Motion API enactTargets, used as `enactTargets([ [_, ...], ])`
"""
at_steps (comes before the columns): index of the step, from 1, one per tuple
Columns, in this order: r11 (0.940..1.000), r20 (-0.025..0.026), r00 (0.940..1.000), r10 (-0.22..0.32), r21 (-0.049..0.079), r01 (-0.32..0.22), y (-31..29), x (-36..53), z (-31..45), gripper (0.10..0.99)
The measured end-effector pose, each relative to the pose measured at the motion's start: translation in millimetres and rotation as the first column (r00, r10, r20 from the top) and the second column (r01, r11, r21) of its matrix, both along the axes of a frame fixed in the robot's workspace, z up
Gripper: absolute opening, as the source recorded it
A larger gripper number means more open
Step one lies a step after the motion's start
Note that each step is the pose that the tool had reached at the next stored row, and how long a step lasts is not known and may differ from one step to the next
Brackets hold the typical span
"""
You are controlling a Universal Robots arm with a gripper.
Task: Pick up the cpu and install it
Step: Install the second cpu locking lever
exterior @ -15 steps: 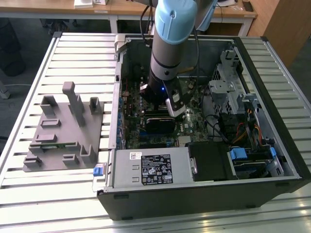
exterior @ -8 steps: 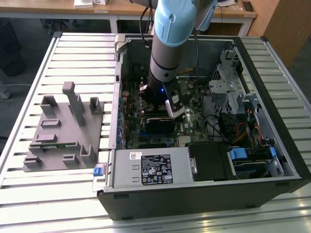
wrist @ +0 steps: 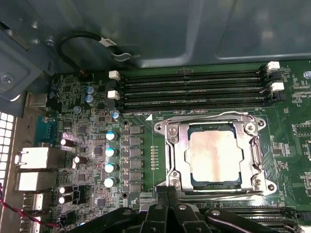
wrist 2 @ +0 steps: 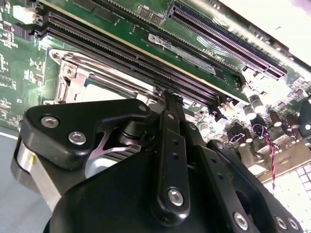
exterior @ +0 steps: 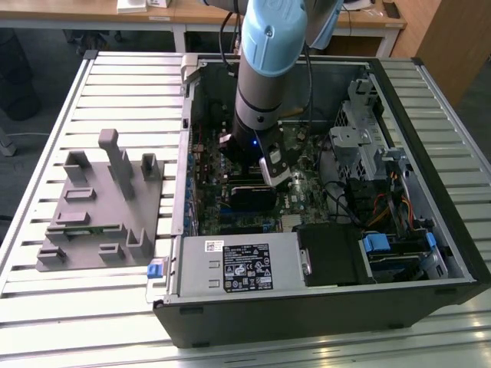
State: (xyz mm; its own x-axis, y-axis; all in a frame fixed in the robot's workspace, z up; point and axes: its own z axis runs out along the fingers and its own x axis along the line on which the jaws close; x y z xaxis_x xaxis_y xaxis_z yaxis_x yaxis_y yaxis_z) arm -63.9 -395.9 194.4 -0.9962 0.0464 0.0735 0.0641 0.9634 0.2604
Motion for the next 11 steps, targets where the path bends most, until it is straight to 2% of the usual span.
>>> enactTargets([
  [11, 1.0000, -0.0001, 1.0000, 0.000, 0.002, 0.000, 2.4, -1.4, -2.5, 0.106],
])
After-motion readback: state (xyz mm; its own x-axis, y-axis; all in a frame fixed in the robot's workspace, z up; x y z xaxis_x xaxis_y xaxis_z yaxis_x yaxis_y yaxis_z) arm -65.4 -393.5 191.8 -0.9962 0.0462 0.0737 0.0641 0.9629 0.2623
